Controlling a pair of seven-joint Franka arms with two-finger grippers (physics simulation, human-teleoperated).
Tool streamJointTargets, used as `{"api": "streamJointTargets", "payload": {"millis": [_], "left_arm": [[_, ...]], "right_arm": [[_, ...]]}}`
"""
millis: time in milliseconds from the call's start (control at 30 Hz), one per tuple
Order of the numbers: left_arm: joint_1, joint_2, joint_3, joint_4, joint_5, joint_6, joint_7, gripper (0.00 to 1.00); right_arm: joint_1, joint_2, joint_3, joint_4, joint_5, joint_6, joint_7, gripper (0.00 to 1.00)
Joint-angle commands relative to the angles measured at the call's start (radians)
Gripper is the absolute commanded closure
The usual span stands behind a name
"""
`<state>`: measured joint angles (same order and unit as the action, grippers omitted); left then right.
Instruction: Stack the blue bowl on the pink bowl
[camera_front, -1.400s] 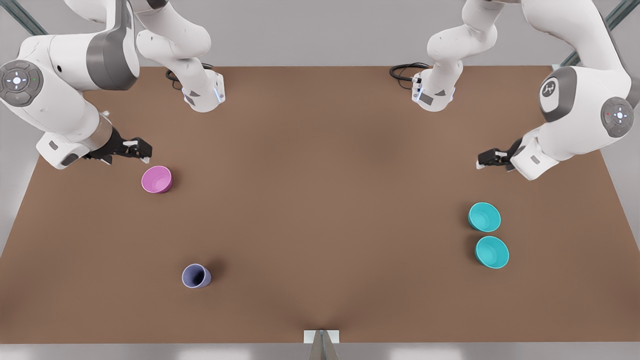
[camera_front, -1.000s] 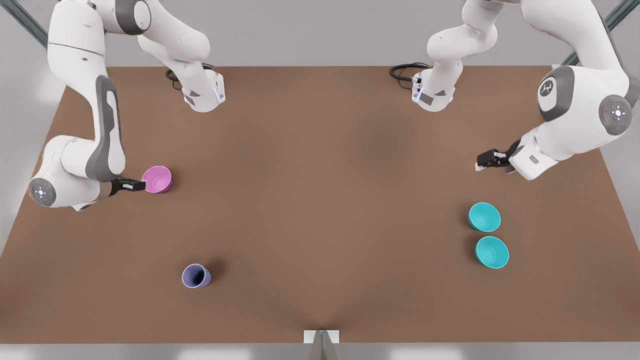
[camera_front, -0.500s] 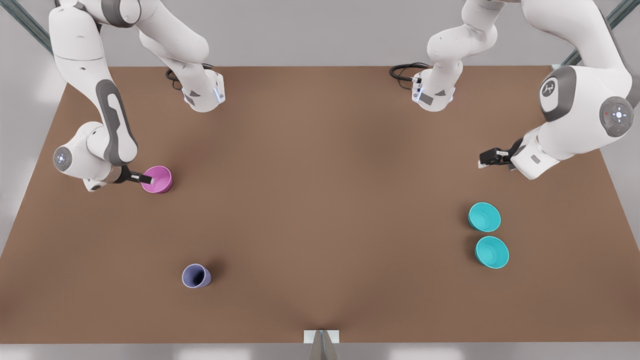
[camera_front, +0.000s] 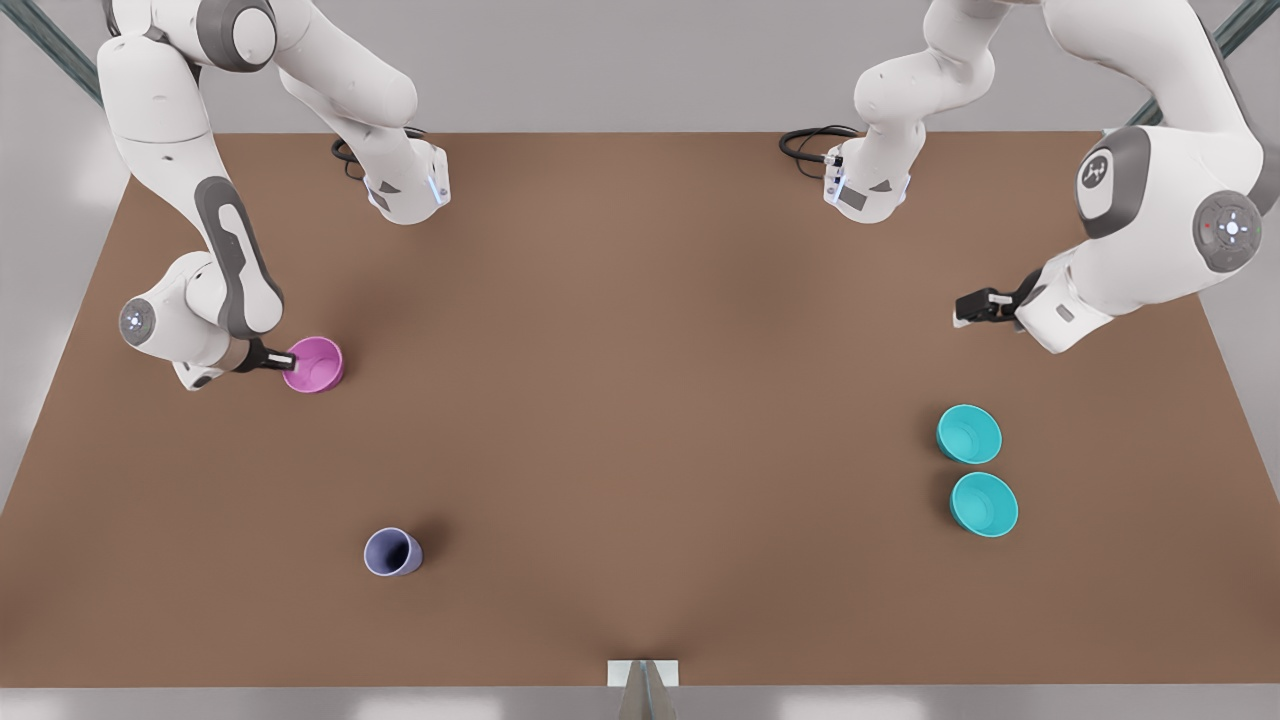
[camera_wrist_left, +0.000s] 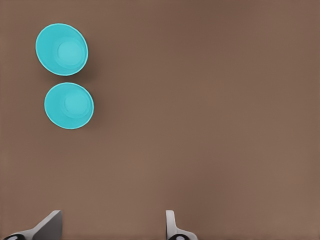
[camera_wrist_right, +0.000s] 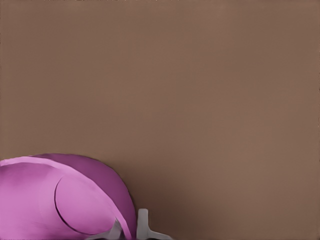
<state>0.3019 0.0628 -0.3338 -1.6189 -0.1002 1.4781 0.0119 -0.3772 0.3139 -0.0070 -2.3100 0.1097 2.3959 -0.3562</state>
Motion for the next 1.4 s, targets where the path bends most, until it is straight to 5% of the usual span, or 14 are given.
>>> {"api": "streamJointTargets", "payload": {"millis": [0,200,267,533,700,733,767,867,900,1000,1033,1133,1267,1367], "left_arm": [[0.002,-0.001,-0.002,0.001,0.0,-0.005,-0.001,0.0],[0.002,-0.001,-0.002,0.001,0.002,-0.004,-0.001,0.0],[0.0,-0.001,-0.004,0.002,0.002,-0.004,-0.001,0.0],[0.003,0.017,-0.001,0.002,0.034,-0.001,-0.001,0.0],[0.051,0.17,0.029,0.093,0.036,0.027,-0.004,0.0],[0.054,0.205,0.029,0.115,0.036,0.051,-0.001,0.0],[0.075,0.318,0.03,0.191,0.03,0.068,-0.003,0.0],[0.072,0.44,0.053,0.211,0.028,0.22,0.043,0.0],[-0.056,0.459,0.231,0.195,0.002,0.281,0.209,0.0],[-0.066,0.491,0.34,0.099,-0.098,0.393,0.405,0.0],[-0.066,0.491,0.363,0.061,-0.099,0.444,0.502,0.0],[-0.037,0.543,0.375,0.031,-0.101,0.502,0.566,0.0],[-0.032,0.58,0.38,-0.012,-0.099,0.51,0.619,0.0],[-0.032,0.614,0.384,-0.021,-0.099,0.533,0.619,0.0]], "right_arm": [[0.001,-0.001,0.001,0.006,-0.018,-0.007,-0.096,0.79],[0.055,-0.116,0.099,0.083,0.258,-0.331,-0.132,0.79],[0.296,-0.121,0.107,0.086,0.433,-0.31,-0.012,0.79],[1.112,0.336,0.107,0.587,0.975,0.35,0.923,0.79],[1.186,0.511,0.105,0.741,1.022,0.513,0.979,0.79],[1.186,0.513,0.105,0.741,1.022,0.513,0.979,0.75],[1.187,0.513,0.105,0.741,1.022,0.513,0.979,0.0],[1.189,0.493,0.105,0.738,1.024,0.511,0.979,0.0],[1.19,0.462,0.105,0.739,1.024,0.509,0.98,0.0],[1.173,0.327,0.087,0.681,1.018,0.434,0.997,0.0],[1.173,0.286,0.038,0.64,1.003,0.343,0.997,0.0],[1.103,0.231,-0.24,0.741,0.204,-0.495,0.744,0.0],[0.959,0.226,-0.609,0.782,0.146,-0.785,-0.254,0.0],[0.962,0.137,-0.754,0.926,0.146,-0.962,-0.4,0.0]]}}
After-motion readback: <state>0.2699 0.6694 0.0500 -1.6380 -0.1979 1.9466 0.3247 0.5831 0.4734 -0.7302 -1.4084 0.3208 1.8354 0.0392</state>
